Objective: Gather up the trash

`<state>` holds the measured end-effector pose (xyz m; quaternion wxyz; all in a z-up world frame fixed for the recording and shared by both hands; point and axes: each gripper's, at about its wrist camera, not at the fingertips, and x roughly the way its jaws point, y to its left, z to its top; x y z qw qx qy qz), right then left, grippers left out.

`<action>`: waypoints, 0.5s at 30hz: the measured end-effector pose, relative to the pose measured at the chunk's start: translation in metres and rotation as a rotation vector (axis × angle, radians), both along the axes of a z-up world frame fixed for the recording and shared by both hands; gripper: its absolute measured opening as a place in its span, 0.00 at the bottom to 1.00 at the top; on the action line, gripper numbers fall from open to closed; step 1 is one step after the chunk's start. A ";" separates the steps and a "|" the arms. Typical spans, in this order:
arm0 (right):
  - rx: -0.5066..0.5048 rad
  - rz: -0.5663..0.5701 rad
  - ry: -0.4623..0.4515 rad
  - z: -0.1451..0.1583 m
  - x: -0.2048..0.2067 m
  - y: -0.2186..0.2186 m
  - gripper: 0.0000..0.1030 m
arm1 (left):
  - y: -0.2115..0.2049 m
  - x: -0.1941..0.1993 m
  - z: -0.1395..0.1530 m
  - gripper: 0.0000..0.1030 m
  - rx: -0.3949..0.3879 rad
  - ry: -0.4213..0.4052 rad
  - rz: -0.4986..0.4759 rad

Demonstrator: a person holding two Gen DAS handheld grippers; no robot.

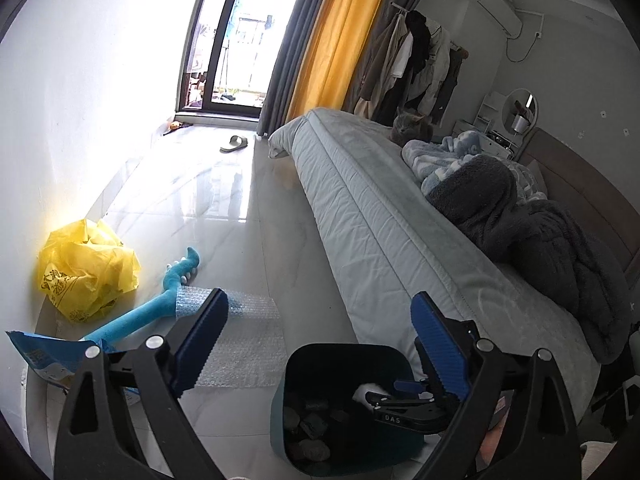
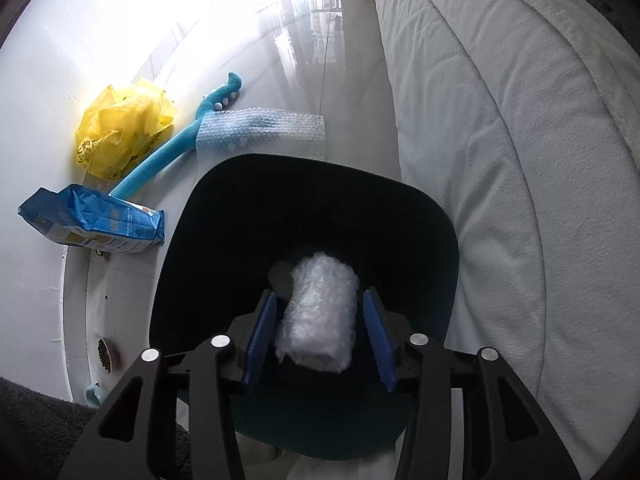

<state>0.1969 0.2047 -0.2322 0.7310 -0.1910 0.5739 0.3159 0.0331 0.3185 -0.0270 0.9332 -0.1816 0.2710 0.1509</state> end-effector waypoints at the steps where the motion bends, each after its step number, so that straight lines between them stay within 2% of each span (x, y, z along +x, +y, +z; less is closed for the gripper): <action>1: -0.005 -0.002 -0.002 -0.001 0.000 0.000 0.54 | -0.002 0.000 0.002 0.92 0.007 -0.005 -0.003; 3: -0.012 -0.005 -0.005 -0.003 0.000 0.001 0.61 | -0.005 0.000 0.007 0.92 0.020 -0.015 -0.010; 6: -0.027 0.001 -0.011 -0.007 -0.002 0.004 0.65 | -0.011 -0.002 0.015 0.93 0.022 -0.046 -0.022; 10: -0.043 0.025 -0.048 -0.003 -0.007 0.007 0.66 | -0.024 -0.004 0.028 0.94 0.060 -0.078 -0.040; 13: 0.037 0.028 -0.094 0.018 -0.011 0.003 0.67 | -0.032 -0.008 0.037 0.96 0.109 -0.100 -0.039; 15: 0.076 0.027 -0.139 0.032 -0.016 -0.003 0.74 | -0.038 -0.010 0.041 0.96 0.137 -0.106 -0.045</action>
